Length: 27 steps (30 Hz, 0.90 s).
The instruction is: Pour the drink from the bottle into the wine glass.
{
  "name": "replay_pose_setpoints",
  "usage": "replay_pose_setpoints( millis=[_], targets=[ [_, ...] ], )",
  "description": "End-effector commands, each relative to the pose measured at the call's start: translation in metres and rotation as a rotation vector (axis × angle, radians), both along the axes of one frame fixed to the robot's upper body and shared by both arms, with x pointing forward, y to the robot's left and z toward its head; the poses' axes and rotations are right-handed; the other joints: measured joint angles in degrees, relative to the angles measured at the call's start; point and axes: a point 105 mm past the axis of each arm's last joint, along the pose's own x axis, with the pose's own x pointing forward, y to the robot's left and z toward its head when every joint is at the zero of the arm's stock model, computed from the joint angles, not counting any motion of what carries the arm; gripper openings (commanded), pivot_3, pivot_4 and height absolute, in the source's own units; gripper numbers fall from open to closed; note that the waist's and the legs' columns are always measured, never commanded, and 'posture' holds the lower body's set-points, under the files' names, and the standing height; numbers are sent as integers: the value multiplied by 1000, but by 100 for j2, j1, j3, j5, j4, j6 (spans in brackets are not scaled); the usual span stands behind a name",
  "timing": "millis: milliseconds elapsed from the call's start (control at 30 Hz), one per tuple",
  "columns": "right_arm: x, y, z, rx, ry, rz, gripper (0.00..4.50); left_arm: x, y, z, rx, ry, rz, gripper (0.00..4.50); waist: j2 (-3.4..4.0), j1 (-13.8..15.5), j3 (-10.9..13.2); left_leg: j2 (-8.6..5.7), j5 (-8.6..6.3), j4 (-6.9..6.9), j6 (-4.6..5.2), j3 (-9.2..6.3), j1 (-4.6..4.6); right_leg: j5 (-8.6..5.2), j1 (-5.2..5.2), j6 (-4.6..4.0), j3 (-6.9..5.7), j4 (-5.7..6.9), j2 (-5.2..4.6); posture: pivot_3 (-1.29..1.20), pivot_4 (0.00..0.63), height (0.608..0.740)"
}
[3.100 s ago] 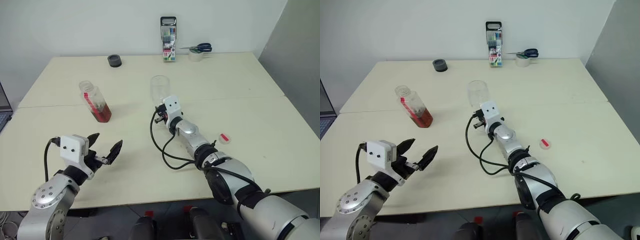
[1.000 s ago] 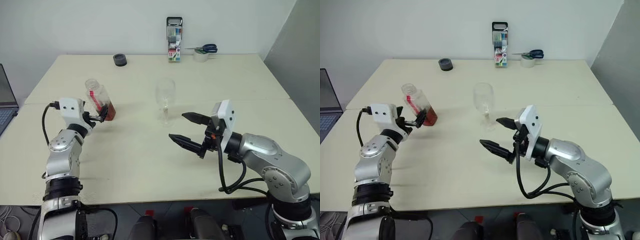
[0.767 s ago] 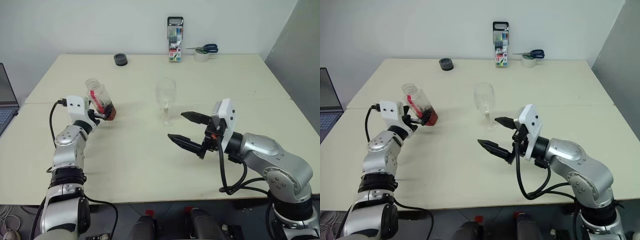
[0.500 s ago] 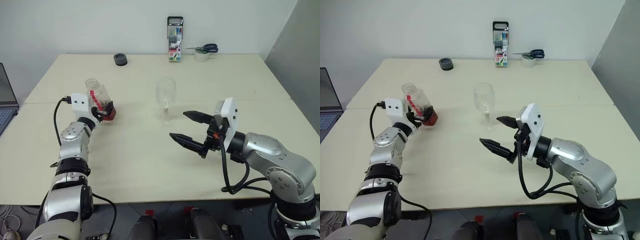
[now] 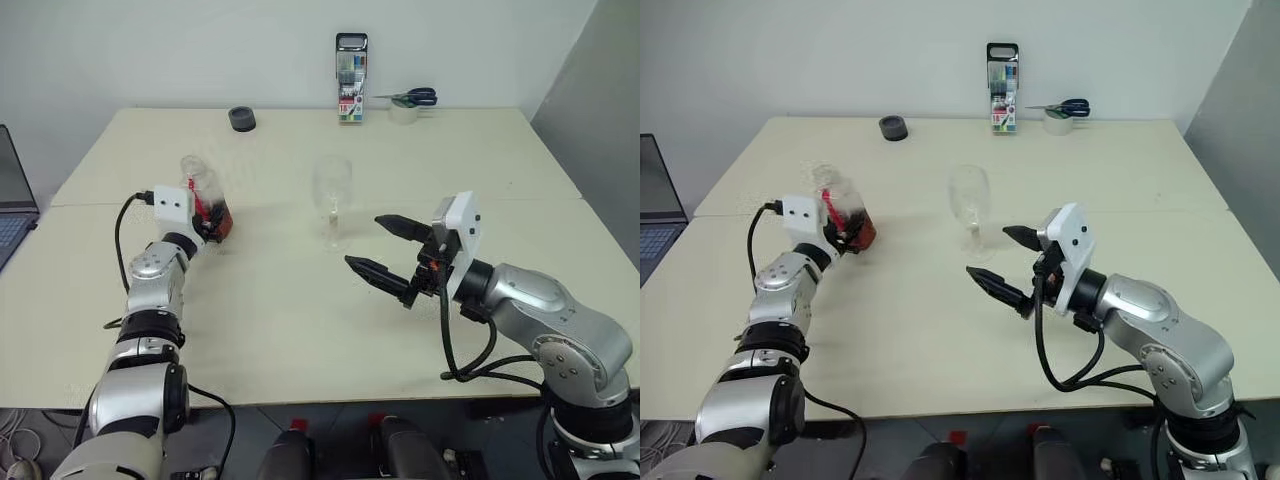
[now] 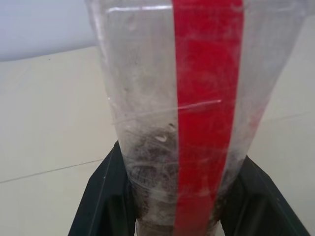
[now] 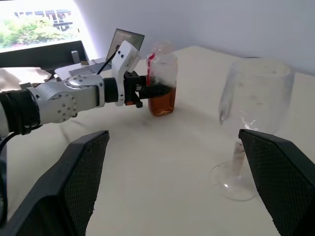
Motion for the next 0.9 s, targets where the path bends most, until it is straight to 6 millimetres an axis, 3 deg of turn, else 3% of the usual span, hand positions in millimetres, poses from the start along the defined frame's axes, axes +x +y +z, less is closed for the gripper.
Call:
replay_pose_setpoints(
  millis=[33, 167, 367, 733, 900],
  targets=[
    [11, -8, 12, 40, -77, -86, 4500, 7, -23, 66, 138, -160, -101, 1679, -5, 2, 3, -1, 0, 1, 0, 0, -1, 0, 0, 0, -1, -1, 0, 0, 150, 740],
    [27, -13, 23, 98, -135, -175, 4500, 9, -55, 101, 316, -227, -237, 1679, -6, 0, 3, -3, 1, 1, -2, 4, -3, 0, -3, 0, 2, 0, 1, 0, 150, 740],
    [31, -13, 29, 115, -179, -181, 4500, 9, -83, 121, 490, -271, -345, 1679, -5, -6, 4, -3, 1, -2, -2, 7, -3, 0, -4, 0, 4, -4, 3, 0, 150, 740],
    [36, 7, 32, 159, -215, -129, 4500, 13, -104, 129, 829, -319, -408, 1679, -5, -21, 4, -5, 1, -2, -1, 9, -4, -1, -7, 0, 2, 1, 16, 0, 150, 740],
    [37, 9, 30, 161, -222, -127, 4500, 15, -107, 129, 903, -336, -409, 1679, -5, -20, 4, -9, 1, -2, -1, 9, -5, -1, -8, 1, 3, 1, 14, 0, 150, 740]
  ],
)
